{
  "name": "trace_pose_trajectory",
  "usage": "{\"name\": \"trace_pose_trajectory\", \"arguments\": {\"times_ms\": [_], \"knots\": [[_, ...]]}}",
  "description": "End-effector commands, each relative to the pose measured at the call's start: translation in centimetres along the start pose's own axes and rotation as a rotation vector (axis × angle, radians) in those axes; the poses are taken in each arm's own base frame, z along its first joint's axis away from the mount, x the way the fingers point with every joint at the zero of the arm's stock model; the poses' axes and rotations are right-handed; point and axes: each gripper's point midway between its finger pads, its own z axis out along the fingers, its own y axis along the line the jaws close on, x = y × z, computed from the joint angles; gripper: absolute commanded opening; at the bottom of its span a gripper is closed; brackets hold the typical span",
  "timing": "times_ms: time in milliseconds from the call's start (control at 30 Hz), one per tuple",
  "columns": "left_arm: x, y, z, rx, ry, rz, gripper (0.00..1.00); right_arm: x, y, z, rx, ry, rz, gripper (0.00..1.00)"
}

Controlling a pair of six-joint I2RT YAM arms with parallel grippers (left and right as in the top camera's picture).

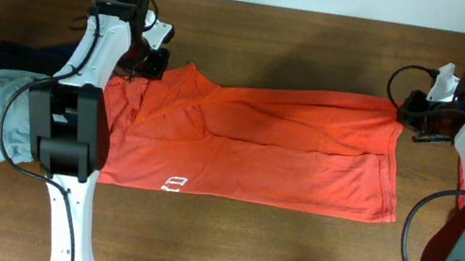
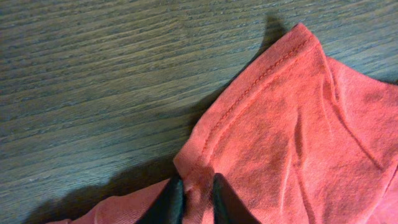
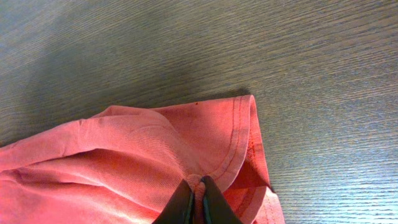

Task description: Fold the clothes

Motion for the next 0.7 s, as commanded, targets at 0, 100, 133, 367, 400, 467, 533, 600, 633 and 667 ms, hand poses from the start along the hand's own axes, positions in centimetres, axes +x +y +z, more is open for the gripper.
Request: {"name": "trace_pose_trajectory", "arguments": {"times_ms": [0, 100, 133, 367, 400, 467, 533, 600, 633, 667], "knots": [[0.2, -0.6, 0.8, 0.020, 0.016, 0.012, 0.10, -0.2, 0.1, 0.0, 0.007, -0.006, -0.014, 0.08], [0.2, -0.7, 0.1, 0.021, 0.024, 0.010, 0.07, -0.2, 0.1, 0.0, 0.007, -0.006, -0.014, 0.08], [0.1, -0.8, -0.2, 0.021, 0.027, 0.009, 0.06, -0.2, 0.1, 0.0, 0.007, -0.006, -0.014, 0.08], [0.6, -1.8, -4.7, 0.034, 0.084, 0.024, 0.04, -0.2, 0.0, 0.0, 0.014, -0.006, -0.014, 0.08], [1.0, -2.0, -5.4, 0.037, 0.103, 0.027, 0.04, -0.2, 0.0, 0.0, 0.014, -0.006, -0.014, 0.08], [1.9, -2.2, -6.0, 0.040, 0.142, 0.018, 0.04, -0.2, -0.1, 0.0, 0.016, -0.007, -0.014, 0.08], [3.1, -2.5, -6.2, 0.051, 0.193, 0.008, 0.04, -0.2, -0.4, -0.1, 0.036, -0.007, -0.014, 0.09], [4.1, -2.7, -6.4, 0.060, 0.233, -0.001, 0.04, -0.2, -0.8, -0.1, 0.060, -0.005, -0.014, 0.09], [4.7, -2.9, -6.6, 0.066, 0.261, -0.007, 0.05, -0.1, -1.0, 0.0, 0.071, -0.004, -0.015, 0.09], [5.2, -3.0, -6.7, 0.070, 0.279, -0.011, 0.04, -0.1, -1.1, 0.1, 0.072, -0.003, -0.015, 0.09]]}}
